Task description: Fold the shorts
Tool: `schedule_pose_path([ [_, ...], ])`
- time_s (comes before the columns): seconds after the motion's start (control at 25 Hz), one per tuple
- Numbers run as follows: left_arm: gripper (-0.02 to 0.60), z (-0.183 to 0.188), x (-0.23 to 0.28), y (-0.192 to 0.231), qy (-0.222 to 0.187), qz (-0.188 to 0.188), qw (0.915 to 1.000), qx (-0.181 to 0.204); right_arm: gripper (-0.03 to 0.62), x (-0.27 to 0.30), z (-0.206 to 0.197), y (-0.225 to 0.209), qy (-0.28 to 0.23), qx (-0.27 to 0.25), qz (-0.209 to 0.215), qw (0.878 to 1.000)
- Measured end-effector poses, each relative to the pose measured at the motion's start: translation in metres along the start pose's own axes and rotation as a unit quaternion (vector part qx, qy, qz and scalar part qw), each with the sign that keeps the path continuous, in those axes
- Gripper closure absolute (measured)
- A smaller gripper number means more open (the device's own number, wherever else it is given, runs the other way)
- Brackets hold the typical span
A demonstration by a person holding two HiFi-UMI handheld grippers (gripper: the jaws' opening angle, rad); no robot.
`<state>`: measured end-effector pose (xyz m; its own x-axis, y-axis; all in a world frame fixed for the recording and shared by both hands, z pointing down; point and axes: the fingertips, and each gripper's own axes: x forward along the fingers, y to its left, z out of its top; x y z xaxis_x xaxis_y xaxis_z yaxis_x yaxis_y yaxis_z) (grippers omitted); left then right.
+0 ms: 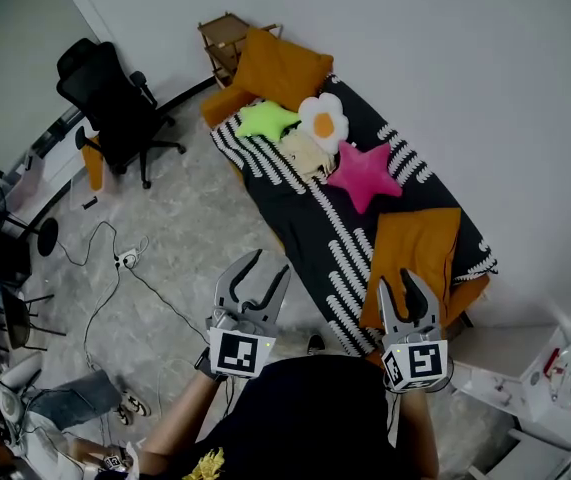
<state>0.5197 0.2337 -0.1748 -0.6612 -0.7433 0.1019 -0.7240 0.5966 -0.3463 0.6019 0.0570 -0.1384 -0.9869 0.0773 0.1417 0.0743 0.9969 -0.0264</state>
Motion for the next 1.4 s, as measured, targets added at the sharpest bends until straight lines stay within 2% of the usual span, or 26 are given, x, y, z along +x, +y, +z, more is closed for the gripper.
schedule_pose_path([
  [0.12, 0.37, 0.002, 0.0, 0.001, 0.0, -0.003, 1.0, 0.004, 0.399, 0.004, 0.001, 0.009, 0.004, -0.005, 0.013, 1.0],
  [0.28, 0.369, -0.002, 0.001, 0.004, 0.0, -0.001, 1.0, -0.004, 0.335, 0.005, 0.0, 0.029, 0.004, -0.012, 0.054, 0.998],
  [0.48, 0.325, 0.006, 0.006, -0.006, 0.003, -0.015, 0.9998, 0.012, 0.302, 0.004, -0.011, 0.03, 0.017, 0.0, 0.057, 0.998],
  [0.56, 0.321, 0.004, 0.004, -0.008, 0.011, -0.021, 0.9995, 0.019, 0.279, 0.008, -0.013, 0.032, 0.019, 0.002, 0.073, 0.997],
  [0.68, 0.291, -0.009, 0.004, -0.01, 0.03, -0.029, 0.9989, 0.019, 0.206, 0.019, -0.014, 0.048, 0.025, -0.016, 0.106, 0.994],
  [0.8, 0.266, -0.011, 0.009, -0.009, 0.031, -0.034, 0.9989, 0.011, 0.18, 0.028, -0.017, 0.064, 0.032, -0.022, 0.116, 0.993],
  [0.92, 0.228, -0.013, 0.017, 0.001, 0.02, -0.023, 0.9995, -0.005, 0.152, 0.035, -0.023, 0.071, 0.038, -0.022, 0.11, 0.993],
  [1.04, 0.203, -0.028, 0.022, 0.015, 0.025, -0.01, 0.9996, -0.011, 0.094, 0.042, -0.028, 0.063, 0.047, -0.02, 0.086, 0.995],
  [1.16, 0.186, -0.047, 0.023, 0.036, 0.054, -0.003, 0.9983, -0.023, 0.023, 0.052, -0.028, 0.042, 0.056, -0.028, 0.049, 0.997],
  [1.28, 0.186, -0.068, 0.023, 0.059, 0.098, -0.004, 0.9943, -0.042, -0.004, 0.066, -0.023, 0.025, 0.055, -0.024, 0.018, 0.998],
  [1.4, 0.186, -0.079, 0.025, 0.088, 0.102, -0.003, 0.9938, -0.045, -0.004, 0.084, -0.017, 0.028, 0.055, -0.01, 0.0, 0.998],
])
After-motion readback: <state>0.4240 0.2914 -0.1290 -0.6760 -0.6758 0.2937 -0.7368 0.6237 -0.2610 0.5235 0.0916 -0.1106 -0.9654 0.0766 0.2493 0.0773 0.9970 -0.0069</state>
